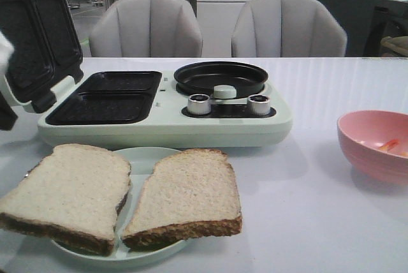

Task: Make breakfast with bread and shrimp
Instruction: 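Reach the left gripper down and grasp the bread slice nearest it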

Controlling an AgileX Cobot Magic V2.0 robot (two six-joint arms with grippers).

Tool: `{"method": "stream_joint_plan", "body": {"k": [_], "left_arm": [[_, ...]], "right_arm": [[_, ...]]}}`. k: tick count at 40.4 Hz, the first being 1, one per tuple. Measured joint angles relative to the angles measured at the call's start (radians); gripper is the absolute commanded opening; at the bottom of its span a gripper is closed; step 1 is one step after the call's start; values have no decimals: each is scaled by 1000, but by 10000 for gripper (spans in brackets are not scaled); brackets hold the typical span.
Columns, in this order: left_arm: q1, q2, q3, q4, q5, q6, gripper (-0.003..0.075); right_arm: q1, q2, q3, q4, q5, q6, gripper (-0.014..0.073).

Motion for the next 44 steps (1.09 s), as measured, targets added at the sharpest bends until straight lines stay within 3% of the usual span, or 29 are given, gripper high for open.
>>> {"method": "stream_joint_plan", "body": {"k": [13,26,31,40,44], "left_arm": [[2,207,-9,64,-43,-38,561],[85,323,-56,167,-105,-102,541],[107,345,-56,189,-112,-109,447],[117,356,-58,207,-131,-109,90],[117,356,-58,209,-133,-109,104]], "right_arm": [[0,0,0,0,0,0,-32],[0,0,0,0,0,0,-32],[0,0,0,0,0,0,-32],[0,0,0,0,0,0,-32],[0,0,0,0,0,0,-32]]}}
